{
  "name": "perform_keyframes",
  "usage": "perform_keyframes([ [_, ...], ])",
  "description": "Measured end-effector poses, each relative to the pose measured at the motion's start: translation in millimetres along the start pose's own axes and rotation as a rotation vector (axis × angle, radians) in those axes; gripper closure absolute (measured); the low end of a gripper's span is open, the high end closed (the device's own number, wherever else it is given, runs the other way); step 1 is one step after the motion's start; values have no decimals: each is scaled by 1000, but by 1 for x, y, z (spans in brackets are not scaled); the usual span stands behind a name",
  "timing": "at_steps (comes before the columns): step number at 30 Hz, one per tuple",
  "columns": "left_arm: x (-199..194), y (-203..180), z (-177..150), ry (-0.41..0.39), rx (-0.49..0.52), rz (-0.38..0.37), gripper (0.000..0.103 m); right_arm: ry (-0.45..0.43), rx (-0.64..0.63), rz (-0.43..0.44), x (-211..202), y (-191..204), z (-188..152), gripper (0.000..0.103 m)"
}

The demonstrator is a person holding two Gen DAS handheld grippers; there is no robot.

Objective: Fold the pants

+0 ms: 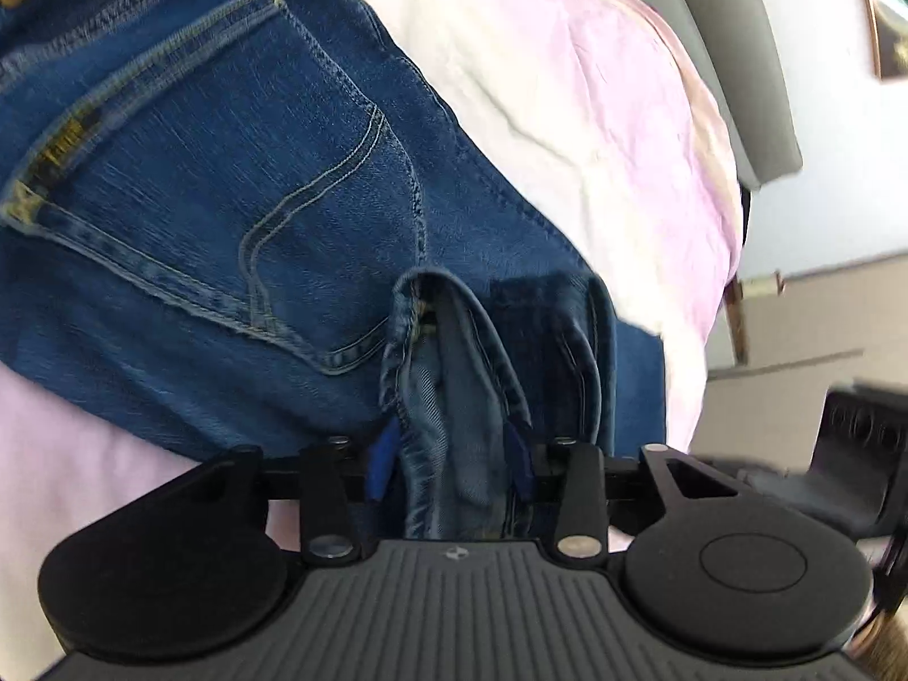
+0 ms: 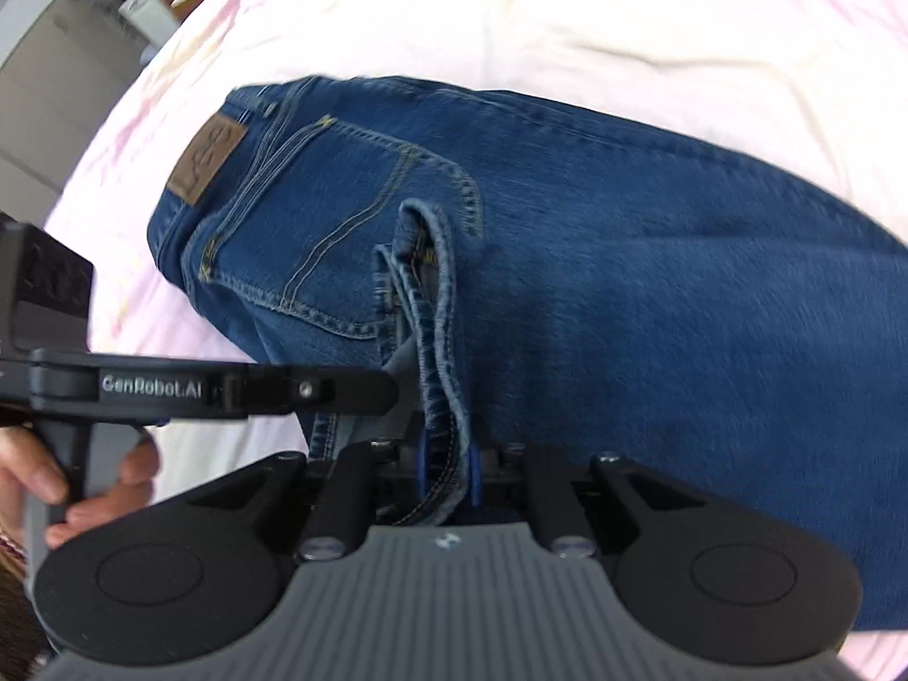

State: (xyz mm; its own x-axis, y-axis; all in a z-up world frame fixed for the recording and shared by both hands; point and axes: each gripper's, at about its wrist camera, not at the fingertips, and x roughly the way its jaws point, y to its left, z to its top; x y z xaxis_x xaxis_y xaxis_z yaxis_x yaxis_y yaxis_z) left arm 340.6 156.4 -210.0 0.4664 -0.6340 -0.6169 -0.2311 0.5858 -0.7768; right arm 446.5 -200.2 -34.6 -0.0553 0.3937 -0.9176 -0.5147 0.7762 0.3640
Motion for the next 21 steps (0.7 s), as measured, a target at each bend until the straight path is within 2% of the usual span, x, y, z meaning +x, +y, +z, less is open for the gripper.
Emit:
perform_keyframes([
  [3,5,-3,-2,-11,-19,-10,53,-4,1,-16,-4,2,-4,94],
  [5,4,-8,-2,-20,2,-13,52,-15,33,15,-7,-1,-7,94],
  [8,-7,-11,-1,-76,34,30,54,-56,88,64,-21,-10,-10,94],
  [9,-9,-10,1,-74,40,27,67,-64,105,88,-24,-12,-10,94],
  [10,-9,-13,4,-68,50,29,91,-66,111,101,-25,-11,-10,94],
  [11,-11,-16,5,-67,75,43,96,-67,108,104,-24,-8,-10,94],
  [13,-15,-25,5,-83,141,115,101,-67,92,124,-19,2,-11,94],
  [15,-21,-25,5,-88,172,151,101,-55,79,112,-9,8,-10,94],
  [18,-36,-15,2,-107,167,185,101,-31,96,109,14,14,-7,94],
  [21,-43,-6,0,-75,168,207,98,-13,122,129,36,16,-8,94],
])
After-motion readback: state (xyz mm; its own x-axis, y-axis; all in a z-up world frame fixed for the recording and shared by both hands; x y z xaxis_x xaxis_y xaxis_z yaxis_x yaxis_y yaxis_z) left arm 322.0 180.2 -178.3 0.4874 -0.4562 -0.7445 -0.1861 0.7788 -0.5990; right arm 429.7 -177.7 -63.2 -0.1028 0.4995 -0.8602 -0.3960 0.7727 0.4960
